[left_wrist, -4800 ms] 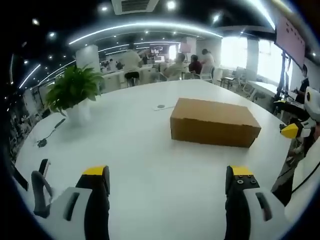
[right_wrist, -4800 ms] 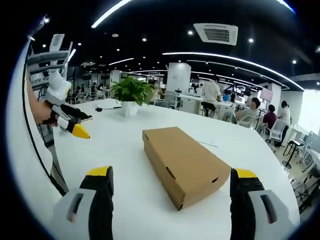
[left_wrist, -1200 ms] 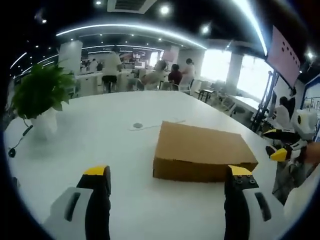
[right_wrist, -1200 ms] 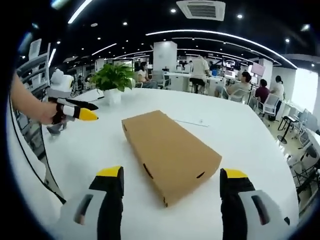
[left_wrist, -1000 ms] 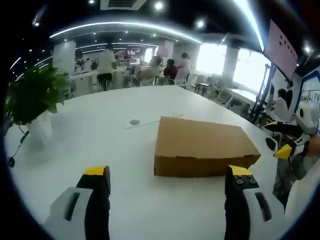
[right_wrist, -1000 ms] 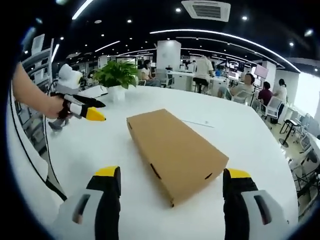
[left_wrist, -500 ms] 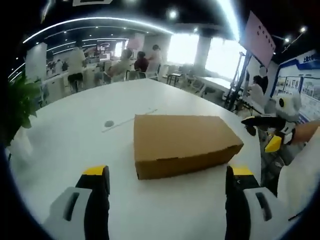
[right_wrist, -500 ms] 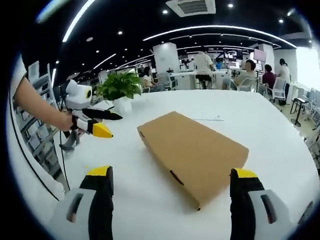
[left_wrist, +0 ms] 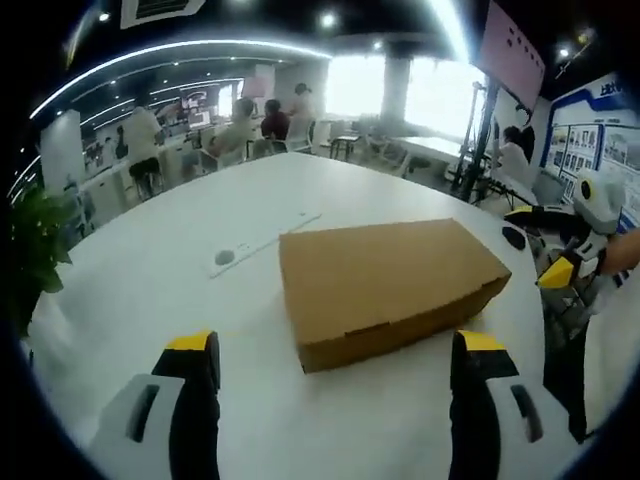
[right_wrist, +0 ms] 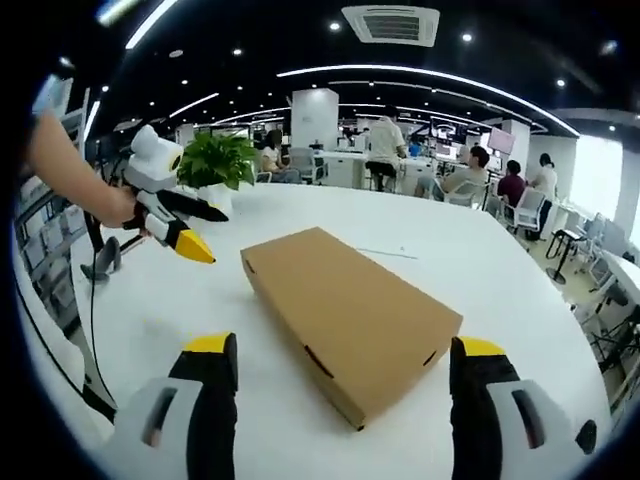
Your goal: Operate the shoe box by opening the lid, removing the specified soft item, and placing it in the target area until the item is outside and the box remains undamaged.
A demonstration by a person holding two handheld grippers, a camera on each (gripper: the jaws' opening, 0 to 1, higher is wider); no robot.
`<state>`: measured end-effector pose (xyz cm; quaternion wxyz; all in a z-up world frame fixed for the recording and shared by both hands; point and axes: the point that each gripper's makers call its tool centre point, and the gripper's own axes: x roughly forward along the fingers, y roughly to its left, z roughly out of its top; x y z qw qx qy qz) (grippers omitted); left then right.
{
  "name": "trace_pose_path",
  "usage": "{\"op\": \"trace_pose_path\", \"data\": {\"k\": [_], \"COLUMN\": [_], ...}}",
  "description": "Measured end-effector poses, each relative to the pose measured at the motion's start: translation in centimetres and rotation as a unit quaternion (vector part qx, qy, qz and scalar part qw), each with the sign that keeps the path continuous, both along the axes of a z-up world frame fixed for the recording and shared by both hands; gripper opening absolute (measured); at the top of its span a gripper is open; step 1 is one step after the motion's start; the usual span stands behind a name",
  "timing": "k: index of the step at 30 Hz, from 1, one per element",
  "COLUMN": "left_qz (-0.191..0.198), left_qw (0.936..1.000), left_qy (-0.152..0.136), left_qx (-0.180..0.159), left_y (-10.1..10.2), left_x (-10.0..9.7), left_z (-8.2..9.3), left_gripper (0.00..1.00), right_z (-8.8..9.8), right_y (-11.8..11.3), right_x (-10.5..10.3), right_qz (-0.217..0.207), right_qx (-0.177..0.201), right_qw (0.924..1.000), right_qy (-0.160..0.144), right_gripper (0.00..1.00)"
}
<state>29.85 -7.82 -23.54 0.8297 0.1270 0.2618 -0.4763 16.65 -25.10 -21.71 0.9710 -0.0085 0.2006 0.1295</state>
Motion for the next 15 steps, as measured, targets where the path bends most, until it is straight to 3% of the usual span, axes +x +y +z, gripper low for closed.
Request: {"op": "trace_pose_path", "data": {"k": [1, 2, 3, 6, 7, 9, 10, 12, 15], "left_qz": [0.026, 0.042, 0.047, 0.051, 0.048, 0.018, 0.016, -0.010, -0.057], "left_qw": [0.9982, 0.9954, 0.9944, 0.9934, 0.9934, 0.9979, 0.9979, 0.9992, 0.9981], "left_qy": [0.011, 0.018, 0.021, 0.029, 0.026, -0.001, 0.006, 0.025, 0.008], "left_qx": [-0.053, -0.084, -0.092, -0.099, -0.101, -0.062, -0.062, -0.031, 0.021], "left_y": [-0.5, -0.9, -1.1, -2.3, -2.5, -2.6, -2.8, -2.7, -2.3], "left_x": [0.8, 1.6, 2.0, 3.7, 3.8, 3.7, 3.4, 2.7, 2.3], "left_z": [2.3, 3.7, 4.2, 5.9, 6.1, 5.5, 5.2, 3.7, 1.9], "left_gripper": [0.78, 0.69, 0.71, 0.99, 0.97, 0.97, 0.99, 0.99, 0.99], "right_z": [0.1, 0.1, -0.2, 0.3, 0.6, 0.4, 0.2, -0.7, -1.1], "right_y": [-0.1, -0.4, -0.5, -0.6, -0.9, -1.3, -1.5, -2.3, -2.6], "right_x": [-0.3, -0.5, -0.7, -0.6, -0.5, -0.3, -0.3, -0.2, 0.4], "right_qz": [-0.001, -0.003, 0.005, 0.007, 0.004, -0.002, -0.008, -0.031, -0.036], "right_qx": [0.005, -0.010, -0.032, -0.022, -0.026, -0.029, -0.028, -0.029, -0.020], "right_qw": [1.0000, 0.9999, 0.9991, 0.9996, 0.9996, 0.9995, 0.9993, 0.9981, 0.9982], "right_qy": [0.007, 0.013, 0.026, 0.016, 0.009, 0.016, 0.022, 0.045, 0.045], "right_gripper": [0.82, 0.83, 0.87, 0.89, 0.88, 0.90, 0.93, 0.99, 1.00]}}
